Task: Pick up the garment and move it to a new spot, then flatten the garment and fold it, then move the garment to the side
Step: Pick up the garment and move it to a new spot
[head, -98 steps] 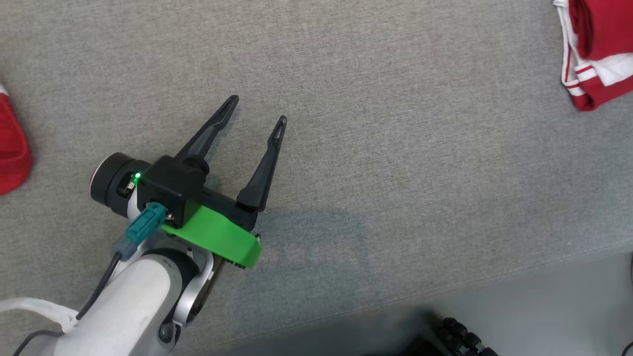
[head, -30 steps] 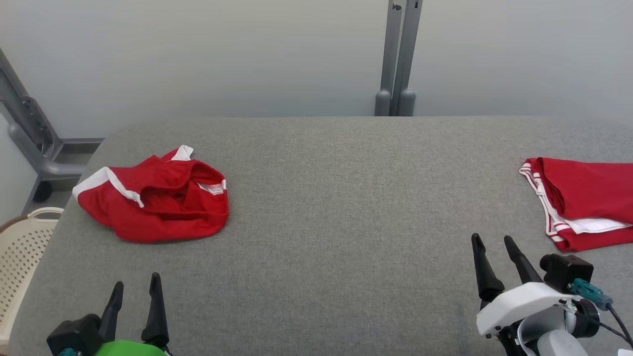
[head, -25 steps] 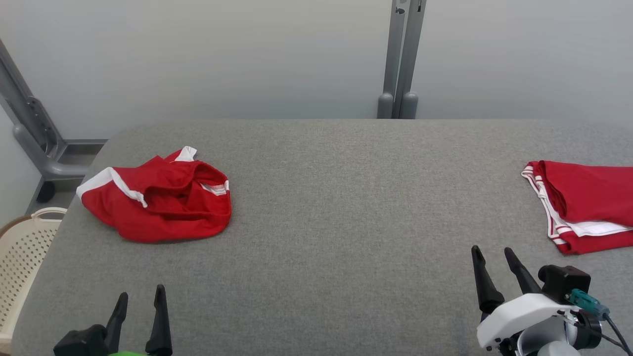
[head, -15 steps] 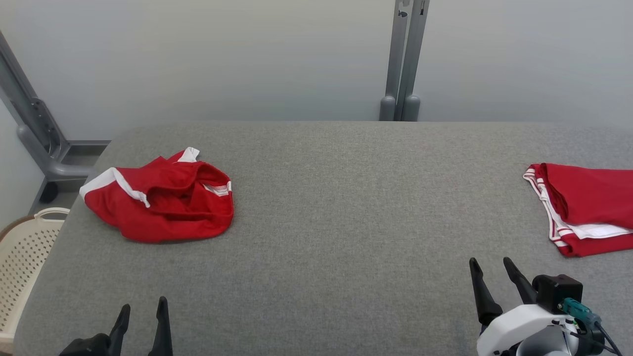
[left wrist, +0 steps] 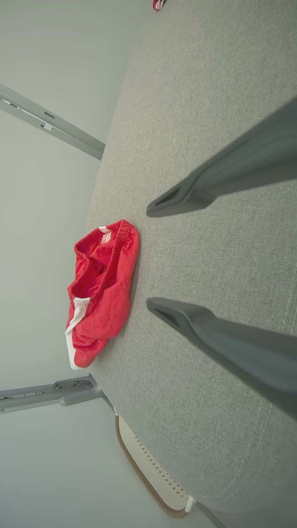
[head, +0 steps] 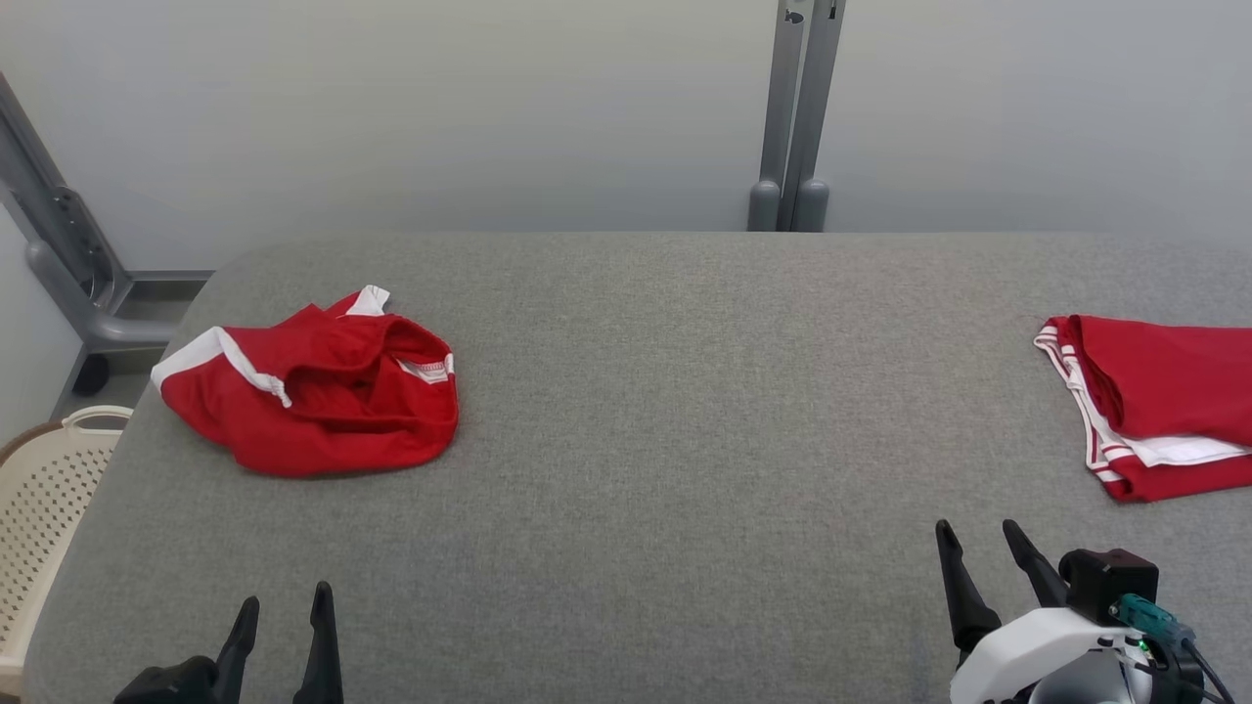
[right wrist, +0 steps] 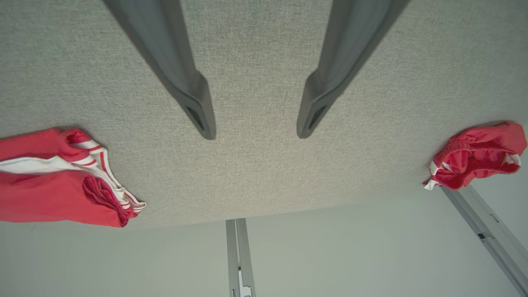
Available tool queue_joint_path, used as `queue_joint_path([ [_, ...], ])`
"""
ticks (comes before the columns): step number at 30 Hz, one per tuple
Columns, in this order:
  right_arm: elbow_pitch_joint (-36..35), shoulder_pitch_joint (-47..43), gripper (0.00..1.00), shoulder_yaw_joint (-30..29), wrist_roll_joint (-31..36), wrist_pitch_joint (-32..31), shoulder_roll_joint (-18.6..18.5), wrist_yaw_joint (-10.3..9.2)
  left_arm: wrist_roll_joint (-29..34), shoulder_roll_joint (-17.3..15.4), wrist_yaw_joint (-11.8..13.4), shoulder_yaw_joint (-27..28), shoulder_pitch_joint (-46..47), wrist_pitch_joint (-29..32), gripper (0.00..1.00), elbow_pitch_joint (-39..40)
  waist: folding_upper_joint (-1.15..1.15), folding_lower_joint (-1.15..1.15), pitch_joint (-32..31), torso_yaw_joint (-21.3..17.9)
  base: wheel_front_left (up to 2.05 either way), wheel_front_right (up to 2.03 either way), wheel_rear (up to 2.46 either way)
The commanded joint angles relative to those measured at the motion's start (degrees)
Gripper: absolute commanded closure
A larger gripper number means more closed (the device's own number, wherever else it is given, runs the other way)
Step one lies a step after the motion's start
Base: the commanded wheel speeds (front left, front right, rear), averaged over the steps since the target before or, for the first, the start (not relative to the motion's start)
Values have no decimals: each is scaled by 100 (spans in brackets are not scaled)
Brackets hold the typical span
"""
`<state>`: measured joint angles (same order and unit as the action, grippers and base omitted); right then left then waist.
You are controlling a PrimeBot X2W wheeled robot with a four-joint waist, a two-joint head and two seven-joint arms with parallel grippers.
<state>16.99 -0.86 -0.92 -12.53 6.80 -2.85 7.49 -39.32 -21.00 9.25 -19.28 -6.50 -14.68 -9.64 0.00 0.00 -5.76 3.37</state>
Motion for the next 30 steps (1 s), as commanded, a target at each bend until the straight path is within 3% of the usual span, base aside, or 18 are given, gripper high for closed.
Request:
queue_joint_path([
  [1,-27,-4,0,-20,25,-15,-10,-1,-19,-15,-6,5,22,8,0,15,0,0,6,11,0,0,0],
  [7,-57,-39,0,20,-13,-30,-10,-1,-4,-53,46,-9,61,33,0,54,0,0,27,175,0,0,0],
  [16,-7,-69,0,197,-82,13,-10,-1,-57,-132,16,97,30,20,0,-96,0,0,44,733,0,0,0],
  [30,75,-29,0,559,-111,42,-13,-1,88,-278,471,233,-215,81,0,117,0,0,0,1597,0,0,0],
])
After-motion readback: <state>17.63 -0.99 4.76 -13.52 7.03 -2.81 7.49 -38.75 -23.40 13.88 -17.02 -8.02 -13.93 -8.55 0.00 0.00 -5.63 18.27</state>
